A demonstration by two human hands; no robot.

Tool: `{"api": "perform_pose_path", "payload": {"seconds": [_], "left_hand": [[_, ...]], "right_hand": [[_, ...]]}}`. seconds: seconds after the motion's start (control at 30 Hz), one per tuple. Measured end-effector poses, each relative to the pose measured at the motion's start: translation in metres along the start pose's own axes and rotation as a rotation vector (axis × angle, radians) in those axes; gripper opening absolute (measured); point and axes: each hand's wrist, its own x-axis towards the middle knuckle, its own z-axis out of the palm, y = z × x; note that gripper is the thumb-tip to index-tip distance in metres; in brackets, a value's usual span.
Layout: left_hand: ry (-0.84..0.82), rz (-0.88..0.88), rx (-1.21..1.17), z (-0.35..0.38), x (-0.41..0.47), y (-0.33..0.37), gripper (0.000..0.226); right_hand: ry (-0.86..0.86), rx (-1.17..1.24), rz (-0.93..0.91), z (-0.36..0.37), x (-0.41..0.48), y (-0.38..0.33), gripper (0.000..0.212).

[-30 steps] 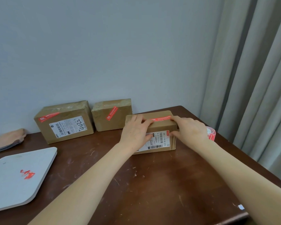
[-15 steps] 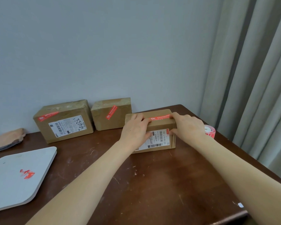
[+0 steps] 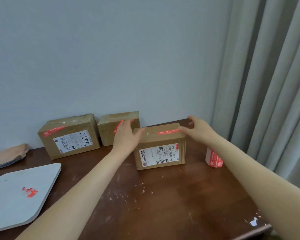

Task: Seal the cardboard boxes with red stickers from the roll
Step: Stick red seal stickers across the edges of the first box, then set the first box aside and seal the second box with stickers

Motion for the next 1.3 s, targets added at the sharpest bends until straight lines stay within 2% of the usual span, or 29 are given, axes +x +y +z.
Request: {"api": "perform_pose_path", "payload": {"seconds": [0.07,0.17,0.2,0.27,0.33,0.47,0.67,0.87,1.1,1.2,1.3], "left_hand": [[-0.059,-0.219,-0.185,-0.007,0.004,-0.004,0.061],[-0.147,-0.445,-0.383,-0.010,0.004,-0.008,0.061],[-0.175,-0.491,-0.411,-0.010,0.003,-0.008,0.060],[-0.232,-0.559,-0.458,-0.010,0.002,-0.002,0.059],[-0.263,-0.565,-0.484,-0.008,0.005,0.006,0.056],[-0.285,-0.500,-0.593,0.004,0.025,0.026,0.036],[-0.301,-0.525,-0.736,0.050,0.075,0.035,0.046],[-0.344,-0.568,-0.799,0.095,0.118,0.022,0.062],[-0.285,-0.570,-0.786,0.123,0.139,0.007,0.057],[-0.266,-0.554,-0.774,0.125,0.139,0.006,0.054],[-0.265,-0.544,-0.759,0.122,0.137,0.007,0.059]], "right_hand": [[0.022,0.163,0.066,-0.001,0.006,-0.003,0.056],[-0.038,0.141,0.129,0.003,0.013,-0.008,0.028],[-0.068,0.111,0.152,0.005,0.015,-0.009,0.023],[-0.105,0.098,0.184,0.010,0.021,-0.009,0.029],[-0.070,0.078,0.180,0.011,0.030,-0.009,0.030],[0.065,0.056,0.172,-0.001,0.049,-0.008,0.019],[0.222,0.167,0.198,-0.010,0.087,-0.001,0.015],[0.243,0.246,0.185,0.001,0.124,0.010,0.023],[0.196,0.240,0.149,0.024,0.153,0.023,0.031],[0.193,0.236,0.144,0.029,0.157,0.024,0.047],[0.195,0.134,0.147,0.032,0.152,0.020,0.053]]}}
